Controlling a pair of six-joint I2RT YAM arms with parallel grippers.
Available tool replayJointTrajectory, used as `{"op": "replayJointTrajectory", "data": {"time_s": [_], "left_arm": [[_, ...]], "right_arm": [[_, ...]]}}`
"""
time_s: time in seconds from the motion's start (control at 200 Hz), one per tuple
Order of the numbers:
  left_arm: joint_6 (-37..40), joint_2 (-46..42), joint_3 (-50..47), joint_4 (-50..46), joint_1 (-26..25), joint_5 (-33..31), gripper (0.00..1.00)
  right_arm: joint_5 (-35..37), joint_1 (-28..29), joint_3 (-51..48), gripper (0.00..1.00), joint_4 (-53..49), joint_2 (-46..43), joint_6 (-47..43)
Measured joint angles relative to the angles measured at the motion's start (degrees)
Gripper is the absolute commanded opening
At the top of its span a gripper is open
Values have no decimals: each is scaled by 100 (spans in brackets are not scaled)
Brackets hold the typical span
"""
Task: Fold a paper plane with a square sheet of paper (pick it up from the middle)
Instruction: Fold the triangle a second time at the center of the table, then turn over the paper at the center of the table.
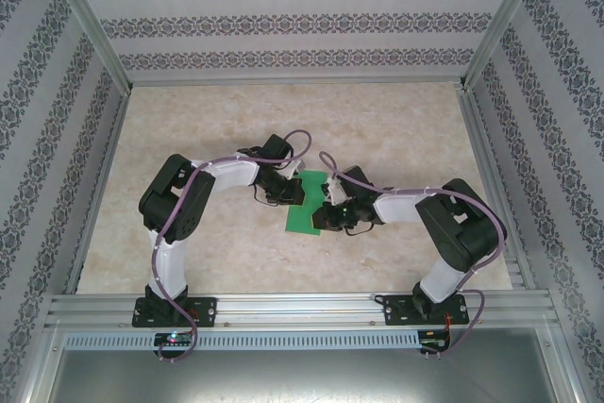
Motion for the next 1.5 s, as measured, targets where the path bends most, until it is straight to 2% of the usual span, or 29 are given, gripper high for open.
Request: {"op": "replayJointTrajectory", "data": {"time_s": [0.18, 0.42, 0.57, 0.724, 0.929, 1.229, 1.499], "left_arm": [[17, 2, 7, -7, 4, 13, 11], [17, 13, 39, -33, 7, 35, 12], [13, 17, 46, -42, 33, 87, 13], [-15, 15, 63, -50, 70, 120, 15], [-39, -31, 234, -181, 81, 101, 17], [-31, -369, 496, -424, 81, -76, 22], [15, -782, 470, -710, 81, -472, 40]], "right_arm": [[48, 0, -282, 10, -33, -299, -9], [105, 0, -431, 10, -752, -732, -11], [68, -92, -404, 13, -1029, -1058, 48], [-17, -409, -111, 21, -1038, -1198, 142], [-72, -640, 474, 31, -1019, -868, 98], [-199, -678, 1075, 34, -1049, -118, -85], [-275, -678, 1274, 35, -1088, 225, -269]]}}
